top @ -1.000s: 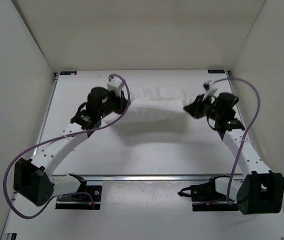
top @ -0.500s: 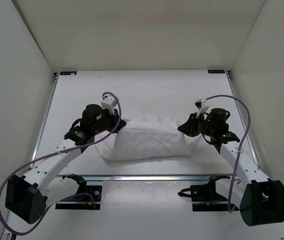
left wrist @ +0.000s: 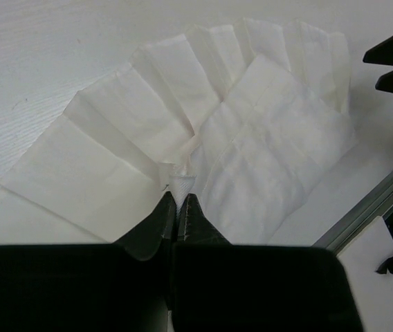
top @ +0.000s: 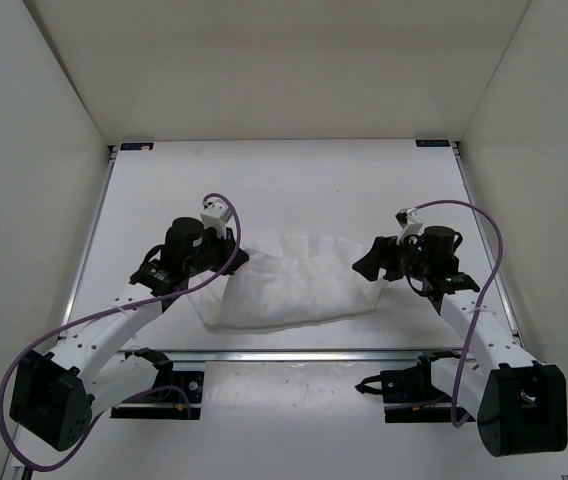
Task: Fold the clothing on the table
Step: Fold the skirt
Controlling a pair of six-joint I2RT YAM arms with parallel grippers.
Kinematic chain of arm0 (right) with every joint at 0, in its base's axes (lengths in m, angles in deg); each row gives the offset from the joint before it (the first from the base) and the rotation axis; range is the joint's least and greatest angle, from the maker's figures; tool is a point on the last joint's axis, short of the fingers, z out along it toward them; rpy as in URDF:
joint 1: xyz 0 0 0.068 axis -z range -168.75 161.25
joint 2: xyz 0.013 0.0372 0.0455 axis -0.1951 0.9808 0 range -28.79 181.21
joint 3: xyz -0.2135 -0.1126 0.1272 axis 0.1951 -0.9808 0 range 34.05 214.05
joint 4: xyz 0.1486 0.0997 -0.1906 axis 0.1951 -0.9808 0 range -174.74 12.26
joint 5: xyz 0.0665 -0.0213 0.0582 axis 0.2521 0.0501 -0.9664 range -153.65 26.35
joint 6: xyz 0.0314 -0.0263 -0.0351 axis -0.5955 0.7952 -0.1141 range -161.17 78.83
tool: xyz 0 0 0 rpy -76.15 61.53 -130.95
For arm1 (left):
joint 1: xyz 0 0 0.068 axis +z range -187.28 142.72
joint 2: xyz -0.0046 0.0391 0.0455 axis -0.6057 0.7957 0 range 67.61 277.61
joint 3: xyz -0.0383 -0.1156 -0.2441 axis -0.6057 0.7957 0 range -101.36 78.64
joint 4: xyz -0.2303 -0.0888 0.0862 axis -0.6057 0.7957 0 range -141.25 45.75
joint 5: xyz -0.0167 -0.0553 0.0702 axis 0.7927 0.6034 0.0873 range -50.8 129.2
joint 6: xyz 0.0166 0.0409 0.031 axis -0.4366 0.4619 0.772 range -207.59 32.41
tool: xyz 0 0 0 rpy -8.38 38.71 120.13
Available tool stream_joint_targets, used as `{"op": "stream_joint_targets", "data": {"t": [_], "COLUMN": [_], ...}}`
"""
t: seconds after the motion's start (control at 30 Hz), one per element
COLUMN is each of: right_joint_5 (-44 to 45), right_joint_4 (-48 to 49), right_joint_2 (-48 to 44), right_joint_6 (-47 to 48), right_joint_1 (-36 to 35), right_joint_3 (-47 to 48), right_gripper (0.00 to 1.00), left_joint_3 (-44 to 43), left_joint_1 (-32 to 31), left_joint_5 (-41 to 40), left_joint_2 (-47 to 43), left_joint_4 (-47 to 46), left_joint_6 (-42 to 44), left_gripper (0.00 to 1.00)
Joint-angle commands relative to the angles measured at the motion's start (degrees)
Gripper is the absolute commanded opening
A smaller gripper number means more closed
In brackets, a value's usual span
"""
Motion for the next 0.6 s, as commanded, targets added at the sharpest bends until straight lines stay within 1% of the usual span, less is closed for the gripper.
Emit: {"op": "stream_joint_targets", "data": {"t": [0.0,0.07,0.1,0.2,0.27,0.4,0.57], "right_joint_5": [-1.0,-1.1,-1.1,-2.1,-2.7,-3.3,-4.6], "right_joint_4": [4.4,5.6,7.2,9.6,10.0,10.9,13.3], "right_joint_2": [0.7,1.6,2.2,5.8,10.3,17.2,22.3], "right_joint_6": [0.1,0.1,-0.3,-0.3,0.2,1.4,1.3], "right_joint_1": [-1.6,-2.1,-2.6,-2.7,-3.4,-6.1,-7.6], "right_joint_3": [-1.2,-1.0,-0.9,0.8,3.6,8.0,10.1], "right_gripper": [0.78,0.85,0.87,0.87,0.87,0.87,0.87], "left_joint_3": [2.0,2.5,2.9,3.4,3.5,3.6,3.3], "left_joint_1": [-0.5,-0.4,-0.3,-0.1,-0.1,-0.3,0.5], "left_joint_5": [1.3,0.9,0.9,0.4,0.9,0.4,0.6], "left_joint_2": [-1.4,-1.2,-1.0,-0.2,0.4,1.3,1.6], "left_joint_4": [-1.6,-1.1,-0.9,-1.0,-1.3,-1.6,-0.7], "left_joint_6": [-2.1,-2.5,-2.7,-2.7,-2.9,-2.9,-2.2], "left_gripper": [0.0,0.0,0.0,0.0,0.0,0.0,0.0]}}
